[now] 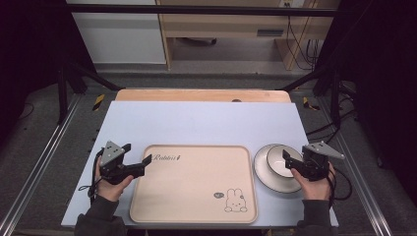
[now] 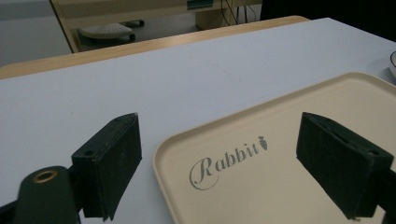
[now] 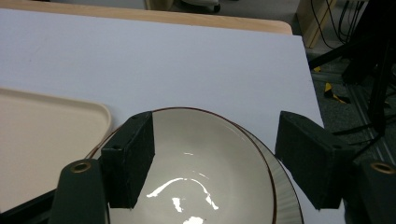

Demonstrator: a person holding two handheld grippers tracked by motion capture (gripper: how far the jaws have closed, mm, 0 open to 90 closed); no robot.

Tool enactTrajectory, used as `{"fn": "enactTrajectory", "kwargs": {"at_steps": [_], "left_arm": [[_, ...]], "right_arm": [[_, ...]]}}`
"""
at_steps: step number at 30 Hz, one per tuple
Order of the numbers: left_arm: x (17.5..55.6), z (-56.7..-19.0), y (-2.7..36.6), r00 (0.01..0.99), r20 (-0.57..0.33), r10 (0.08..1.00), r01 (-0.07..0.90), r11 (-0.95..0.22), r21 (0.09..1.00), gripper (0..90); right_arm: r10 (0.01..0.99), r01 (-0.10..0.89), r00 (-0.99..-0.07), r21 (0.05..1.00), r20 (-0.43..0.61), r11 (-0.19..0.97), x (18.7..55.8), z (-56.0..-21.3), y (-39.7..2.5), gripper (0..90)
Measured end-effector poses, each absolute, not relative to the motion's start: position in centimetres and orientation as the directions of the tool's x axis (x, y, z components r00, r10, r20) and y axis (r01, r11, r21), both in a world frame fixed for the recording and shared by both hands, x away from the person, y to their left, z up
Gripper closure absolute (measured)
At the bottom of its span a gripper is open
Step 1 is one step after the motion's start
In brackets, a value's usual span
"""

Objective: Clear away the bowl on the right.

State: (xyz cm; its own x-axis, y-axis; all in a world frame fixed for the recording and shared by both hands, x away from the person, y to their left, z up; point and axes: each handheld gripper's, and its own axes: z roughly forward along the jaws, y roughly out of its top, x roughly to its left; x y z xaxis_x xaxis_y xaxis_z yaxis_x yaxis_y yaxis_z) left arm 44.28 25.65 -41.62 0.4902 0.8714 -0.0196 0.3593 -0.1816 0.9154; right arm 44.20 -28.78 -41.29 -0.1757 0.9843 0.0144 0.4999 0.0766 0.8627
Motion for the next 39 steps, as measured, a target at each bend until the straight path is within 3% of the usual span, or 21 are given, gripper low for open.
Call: {"fn": "enactTrajectory", "kwargs": {"at_steps": [39], "left_arm": [[44.4, -41.8, 25.5, 0.491, -0.013, 0.871, 0.367, -0.193, 0.91, 13.8]], "right_arm": [[0.996, 0.668, -0.077, 0.744, 0.045, 0.018, 45.3, -43.9, -30.9, 56.8]]}}
